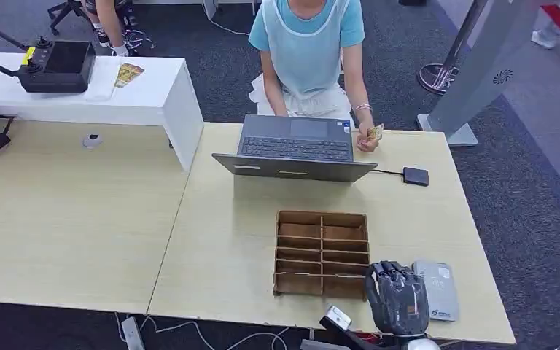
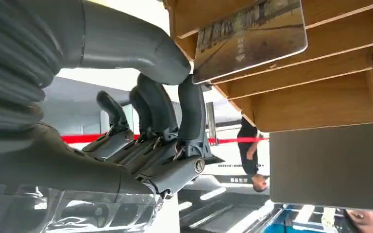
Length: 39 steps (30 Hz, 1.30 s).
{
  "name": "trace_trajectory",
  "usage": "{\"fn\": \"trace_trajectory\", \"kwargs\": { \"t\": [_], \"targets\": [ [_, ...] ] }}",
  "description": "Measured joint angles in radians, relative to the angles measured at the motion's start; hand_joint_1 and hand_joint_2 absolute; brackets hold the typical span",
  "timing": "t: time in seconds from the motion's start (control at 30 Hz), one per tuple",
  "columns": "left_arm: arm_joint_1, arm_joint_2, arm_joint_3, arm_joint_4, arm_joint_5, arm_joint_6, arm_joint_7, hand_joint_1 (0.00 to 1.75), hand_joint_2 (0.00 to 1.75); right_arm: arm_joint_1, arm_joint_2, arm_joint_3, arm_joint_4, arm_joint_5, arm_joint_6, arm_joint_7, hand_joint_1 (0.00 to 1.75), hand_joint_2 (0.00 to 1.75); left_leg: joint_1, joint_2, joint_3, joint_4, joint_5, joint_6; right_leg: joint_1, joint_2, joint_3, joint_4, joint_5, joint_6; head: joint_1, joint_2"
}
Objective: Pass the card to the sensor for recognition and then transmit it.
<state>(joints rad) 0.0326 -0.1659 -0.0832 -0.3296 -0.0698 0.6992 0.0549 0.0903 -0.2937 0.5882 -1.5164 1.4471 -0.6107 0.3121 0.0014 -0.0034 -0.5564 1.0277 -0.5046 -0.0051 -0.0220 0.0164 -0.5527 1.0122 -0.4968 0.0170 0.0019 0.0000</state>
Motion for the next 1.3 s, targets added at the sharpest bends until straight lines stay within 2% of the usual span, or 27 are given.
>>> {"fn": "trace_trajectory", "kwargs": {
  "t": [0.23, 0.33, 0.37, 0.43, 0.47, 0.5, 0.57, 0.83, 1.13, 1.3],
  "targets": [
    [0.0, 0.0, 0.0, 0.0, 0.0, 0.0, -0.002, 0.0, 0.0, -0.002, -0.002, 0.008, 0.0, -0.126, -0.004, -0.058, 1.66, 1.75, 0.0, 0.0, 0.0, 0.0, 0.0, 0.0, 0.0, 0.0, 0.0, 0.0, 0.0, 0.0, 0.0, 0.0],
    [0.0, 0.0, 0.0, 0.0, 0.0, 0.0, -0.002, 0.0, 0.0, -0.002, -0.002, 0.01, 0.0, -0.144, -0.005, -0.065, 1.55, 1.75, 0.0, 0.0, 0.0, 0.0, 0.0, 0.0, 0.0, 0.0, 0.0, 0.0, 0.0, 0.0, 0.0, 0.0],
    [0.0, 0.0, 0.001, 0.0, 0.0, 0.0, -0.002, 0.0, 0.0, -0.002, -0.002, 0.01, 0.0, -0.146, -0.005, -0.065, 1.33, 1.75, 0.0, 0.0, 0.0, 0.0, 0.0, 0.0, 0.0, 0.0, 0.0, 0.0, 0.0, 0.0, 0.0, 0.0],
    [0.0, -0.001, 0.001, 0.0, 0.0, 0.0, -0.002, 0.0, 0.0, -0.002, -0.002, 0.011, 0.0, -0.146, -0.006, -0.066, 1.26, 1.75, 0.0, 0.0, 0.0, 0.0, 0.0, 0.0, 0.0, 0.0, 0.0, 0.0, 0.0, 0.0, 0.0, 0.0],
    [0.0, -0.001, 0.001, 0.0, 0.0, 0.0, -0.002, 0.0, 0.0, -0.002, -0.002, 0.012, 0.0, -0.147, -0.007, -0.066, 0.63, 1.75, 0.0, 0.0, 0.0, 0.0, 0.0, 0.0, 0.0, 0.0, 0.0, 0.0, 0.0, 0.0, 0.0, 0.0],
    [0.001, -0.001, 0.001, 0.0, 0.0, 0.0, -0.002, 0.0, 0.0, -0.002, -0.002, 0.013, 0.0, -0.147, -0.007, -0.066, 0.52, 1.75, 0.0, 0.0, 0.0, 0.0, 0.0, 0.0, 0.0, 0.0, 0.0, 0.0, 0.0, 0.0, 0.0, 0.0],
    [0.001, -0.001, 0.001, 0.0, 0.0, 0.0, -0.002, 0.0, 0.0, -0.002, -0.002, 0.014, 0.0, -0.147, -0.008, -0.066, 0.45, 1.75, 0.0, 0.0, 0.0, 0.0, 0.0, 0.0, 0.0, 0.0, 0.0, 0.0, 0.0, 0.0, 0.0, 0.0],
    [0.001, -0.001, 0.002, 0.0, 0.0, 0.0, -0.002, 0.0, 0.0, -0.002, -0.002, 0.019, 0.0, -0.147, -0.008, -0.066, 0.4, 1.75, 0.0, 0.0, 0.0, 0.0, 0.0, 0.0, 0.0, 0.0, 0.0, 0.0, 0.0, 0.0, 0.0, 0.0],
    [0.002, -0.001, 0.003, 0.0, 0.0, 0.0, -0.002, 0.0, 0.0, -0.001, -0.002, 0.021, 0.0, -0.146, -0.015, -0.066, 0.49, 1.75, 0.0, 0.0, 0.0, 0.0, 0.0, 0.0, 0.0, 0.0, 0.0, 0.0, 0.0, 0.0, 0.0, 0.0],
    [0.002, -0.001, 0.003, 0.0, 0.0, 0.0, -0.002, 0.0, 0.0, -0.002, -0.002, 0.023, 0.0, -0.142, -0.018, -0.075, 0.59, 1.75, 0.0, 0.0, 0.0, 0.0, 0.0, 0.0, 0.0, 0.0, 0.0, 0.0, 0.0, 0.0, 0.0, 0.0]
  ]
}}
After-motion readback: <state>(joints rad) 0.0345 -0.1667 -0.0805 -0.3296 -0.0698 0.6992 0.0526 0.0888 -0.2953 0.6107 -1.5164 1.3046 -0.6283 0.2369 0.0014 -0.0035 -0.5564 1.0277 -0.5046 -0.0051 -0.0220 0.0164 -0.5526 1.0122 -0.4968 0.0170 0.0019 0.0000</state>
